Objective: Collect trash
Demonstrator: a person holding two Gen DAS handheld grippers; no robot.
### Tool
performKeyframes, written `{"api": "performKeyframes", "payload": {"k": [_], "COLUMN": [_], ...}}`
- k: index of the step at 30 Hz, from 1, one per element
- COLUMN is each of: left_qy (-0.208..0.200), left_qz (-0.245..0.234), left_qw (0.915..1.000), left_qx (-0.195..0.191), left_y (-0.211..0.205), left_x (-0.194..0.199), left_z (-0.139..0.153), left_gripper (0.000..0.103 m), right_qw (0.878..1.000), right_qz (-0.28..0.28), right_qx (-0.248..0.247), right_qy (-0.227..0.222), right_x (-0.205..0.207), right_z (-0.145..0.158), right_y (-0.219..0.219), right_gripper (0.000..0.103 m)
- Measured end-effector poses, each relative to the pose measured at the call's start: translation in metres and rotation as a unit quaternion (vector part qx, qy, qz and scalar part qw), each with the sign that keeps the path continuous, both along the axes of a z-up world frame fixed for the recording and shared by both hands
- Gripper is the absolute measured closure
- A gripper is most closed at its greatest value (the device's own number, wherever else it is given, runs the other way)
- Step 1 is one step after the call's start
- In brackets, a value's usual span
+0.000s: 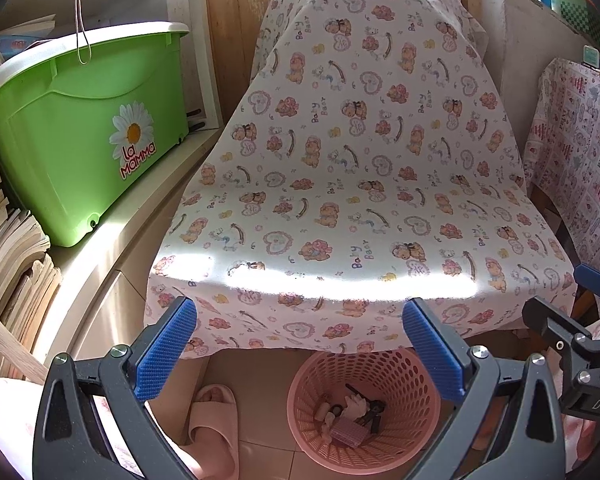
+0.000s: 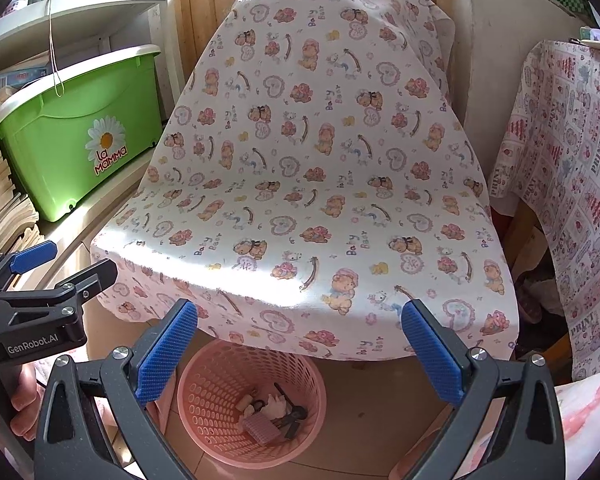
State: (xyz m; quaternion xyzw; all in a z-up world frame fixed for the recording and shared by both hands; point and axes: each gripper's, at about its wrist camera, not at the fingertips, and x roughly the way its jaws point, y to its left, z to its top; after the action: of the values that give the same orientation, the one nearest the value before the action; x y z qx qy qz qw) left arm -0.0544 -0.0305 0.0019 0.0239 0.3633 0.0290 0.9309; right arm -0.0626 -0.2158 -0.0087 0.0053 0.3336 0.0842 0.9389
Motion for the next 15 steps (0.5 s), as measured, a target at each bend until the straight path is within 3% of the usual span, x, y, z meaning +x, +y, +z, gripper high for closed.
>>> {"api": "performKeyframes", "payload": {"k": [15], "left_qy": [-0.006], "left_qz": [-0.002], "left_qw": [0.9999], "left_qx": [0.009], "left_y": [-0.0023], "left_x": [-0.0012], "left_z": [0.0012], "left_gripper": [0.001], "right_qw": [1.000], "right_qz": [0.004], "right_qx": [-0.002], "right_qy": [0.005], "right_x": [0.0022], "right_z": [-0.0030], "right_y": [0.0012], "right_gripper": [0.000]}}
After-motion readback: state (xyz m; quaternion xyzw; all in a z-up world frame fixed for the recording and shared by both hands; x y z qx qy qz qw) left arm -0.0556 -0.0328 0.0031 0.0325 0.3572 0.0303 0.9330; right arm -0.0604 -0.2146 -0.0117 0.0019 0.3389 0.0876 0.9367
